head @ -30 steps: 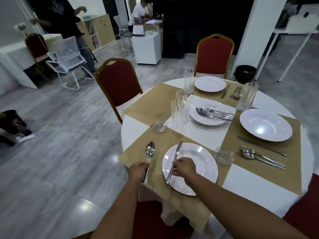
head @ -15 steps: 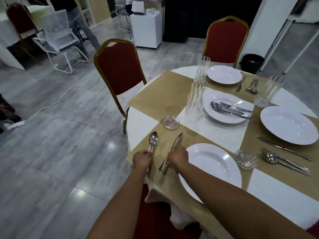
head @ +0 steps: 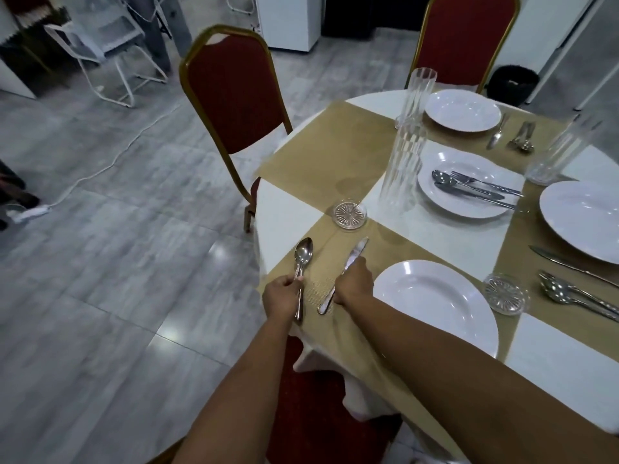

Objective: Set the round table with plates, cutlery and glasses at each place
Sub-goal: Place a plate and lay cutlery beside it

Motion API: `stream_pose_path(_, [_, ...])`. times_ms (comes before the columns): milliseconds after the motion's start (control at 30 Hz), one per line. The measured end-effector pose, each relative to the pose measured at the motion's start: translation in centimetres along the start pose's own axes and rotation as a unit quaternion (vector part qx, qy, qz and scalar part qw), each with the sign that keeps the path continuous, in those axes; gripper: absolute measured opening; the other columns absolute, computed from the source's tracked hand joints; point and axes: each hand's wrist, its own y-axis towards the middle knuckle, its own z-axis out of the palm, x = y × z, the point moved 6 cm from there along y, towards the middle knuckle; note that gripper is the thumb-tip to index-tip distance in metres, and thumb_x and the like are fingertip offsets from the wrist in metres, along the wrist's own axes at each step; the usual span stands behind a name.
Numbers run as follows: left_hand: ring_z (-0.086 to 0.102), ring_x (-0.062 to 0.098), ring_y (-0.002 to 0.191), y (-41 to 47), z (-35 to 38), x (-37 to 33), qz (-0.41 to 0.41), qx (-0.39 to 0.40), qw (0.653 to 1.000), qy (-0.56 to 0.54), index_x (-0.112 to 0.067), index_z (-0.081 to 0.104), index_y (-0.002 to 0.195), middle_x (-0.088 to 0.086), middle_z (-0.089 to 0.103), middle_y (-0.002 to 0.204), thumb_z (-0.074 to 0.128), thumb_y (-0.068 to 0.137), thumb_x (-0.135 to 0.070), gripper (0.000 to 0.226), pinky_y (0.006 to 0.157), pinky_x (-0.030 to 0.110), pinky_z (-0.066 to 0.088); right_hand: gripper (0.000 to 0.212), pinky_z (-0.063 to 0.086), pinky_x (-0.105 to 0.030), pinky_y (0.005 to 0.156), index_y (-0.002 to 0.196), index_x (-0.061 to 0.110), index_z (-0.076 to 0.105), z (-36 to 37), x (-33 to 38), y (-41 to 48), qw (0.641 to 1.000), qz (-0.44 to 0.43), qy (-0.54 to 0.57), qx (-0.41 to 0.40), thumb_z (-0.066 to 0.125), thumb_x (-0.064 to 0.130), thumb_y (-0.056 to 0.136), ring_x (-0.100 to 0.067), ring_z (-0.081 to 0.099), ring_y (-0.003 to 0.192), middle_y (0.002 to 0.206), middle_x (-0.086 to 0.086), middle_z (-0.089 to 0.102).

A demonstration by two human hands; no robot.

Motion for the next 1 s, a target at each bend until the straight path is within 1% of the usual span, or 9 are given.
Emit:
stream_pose_path(167, [0.059, 0.013, 0.084, -0.2, 0.2, 0.0, 0.013, -0.002, 1.000, -0.004, -0.012, 0.074, 0.102, 0.004, 0.073, 0.099, 0.065, 0.089, -0.026, 0.021, 0.077, 0.022, 0.041, 0.057, 0.052, -0.037, 0.090, 0.140, 0.008, 0.033, -0.1, 0.6, 0.0, 0.999, -0.015, -0.032, -0.001, 0.059, 0.004, 0.089, -0.029, 0.061, 0.112, 0.124, -0.012, 0.061])
stream_pose_path(200, [0.059, 0.012, 0.083, -0.3, 0.1, 0.0, 0.016, -0.002, 1.000, -0.004, -0.012, 0.074, 0.102, 0.004, 0.072, 0.098, 0.064, 0.089, -0.025, 0.021, 0.075, 0.022, 0.040, 0.057, 0.053, -0.037, 0.085, 0.142, 0.010, 0.033, -0.3, 1.0, -0.3, 0.997, -0.043, -0.065, -0.008, 0.056, 0.007, 0.091, -0.028, 0.063, 0.108, 0.120, -0.011, 0.063])
stream_pose_path(267, [0.058, 0.012, 0.079, -0.3, 0.2, -0.1, 0.025, 0.001, 1.000, 0.001, -0.012, 0.075, 0.100, 0.002, 0.071, 0.092, 0.064, 0.090, -0.026, 0.020, 0.072, 0.022, 0.039, 0.038, 0.052, -0.035, 0.080, 0.132, 0.012, 0.047, -1.0, 2.2, -1.4, 0.971, -0.139, -0.191, -0.036, 0.051, 0.011, 0.094, -0.026, 0.063, 0.105, 0.112, -0.010, 0.066])
stream_pose_path(333, [0.058, 0.011, 0.077, -0.3, 0.3, -0.2, 0.028, 0.006, 1.000, 0.002, -0.013, 0.075, 0.098, 0.000, 0.069, 0.087, 0.063, 0.090, -0.026, 0.019, 0.071, 0.022, 0.039, 0.023, 0.047, -0.037, 0.089, 0.113, 0.012, 0.062, -0.9, 2.7, -2.7, 0.924, -0.234, -0.299, -0.045, 0.052, 0.021, 0.095, -0.025, 0.056, 0.113, 0.111, -0.009, 0.066])
stream_pose_path(400, [0.058, 0.011, 0.076, -0.3, 0.2, -0.1, 0.024, 0.007, 1.000, -0.002, -0.014, 0.075, 0.096, -0.001, 0.068, 0.085, 0.064, 0.090, -0.026, 0.017, 0.071, 0.022, 0.038, 0.035, 0.028, -0.046, 0.110, 0.112, 0.013, 0.065, 0.1, 1.8, -3.2, 0.888, -0.265, -0.376, -0.012, 0.057, 0.041, 0.091, -0.027, 0.044, 0.130, 0.123, -0.006, 0.062])
stream_pose_path(467, [0.058, 0.011, 0.077, -0.2, 0.2, 0.0, 0.023, 0.005, 1.000, 0.002, -0.014, 0.075, 0.096, -0.001, 0.068, 0.084, 0.064, 0.089, -0.026, 0.017, 0.072, 0.022, 0.038, 0.053, 0.003, -0.058, 0.115, 0.124, 0.014, 0.059, 1.0, 0.7, -3.1, 0.874, -0.264, -0.408, 0.008, 0.054, 0.054, 0.089, -0.030, 0.026, 0.142, 0.141, -0.004, 0.050])
stream_pose_path(533, [0.059, 0.012, 0.078, -0.1, 0.3, 0.1, 0.024, 0.006, 1.000, 0.006, -0.014, 0.075, 0.096, -0.002, 0.067, 0.082, 0.064, 0.089, -0.026, 0.018, 0.072, 0.023, 0.039, 0.060, -0.009, -0.063, 0.111, 0.133, 0.014, 0.052, 1.3, 0.2, -3.0, 0.871, -0.258, -0.418, 0.006, 0.049, 0.056, 0.090, -0.031, 0.015, 0.147, 0.150, -0.004, 0.041])
stream_pose_path(800, [0.057, 0.013, 0.083, -0.1, 0.3, -0.2, 0.034, 0.005, 0.999, 0.023, -0.013, 0.074, 0.101, -0.001, 0.068, 0.089, 0.063, 0.090, -0.027, 0.021, 0.075, 0.022, 0.037, 0.065, -0.032, -0.062, 0.096, 0.138, 0.013, 0.048, -0.1, -0.8, -3.8, 0.869, -0.241, -0.431, -0.010, 0.045, 0.059, 0.092, -0.030, 0.008, 0.149, 0.153, -0.004, 0.038])
stream_pose_path(1000, [0.057, 0.012, 0.082, -0.2, 0.3, -0.2, 0.039, 0.003, 0.999, 0.032, -0.013, 0.074, 0.102, -0.001, 0.069, 0.090, 0.062, 0.090, -0.029, 0.023, 0.073, 0.022, 0.036, 0.067, -0.034, -0.063, 0.092, 0.140, 0.013, 0.046, -0.9, -1.7, -4.3, 0.857, -0.233, -0.460, 0.001, 0.044, 0.060, 0.092, -0.032, 0.002, 0.150, 0.155, -0.005, 0.035])
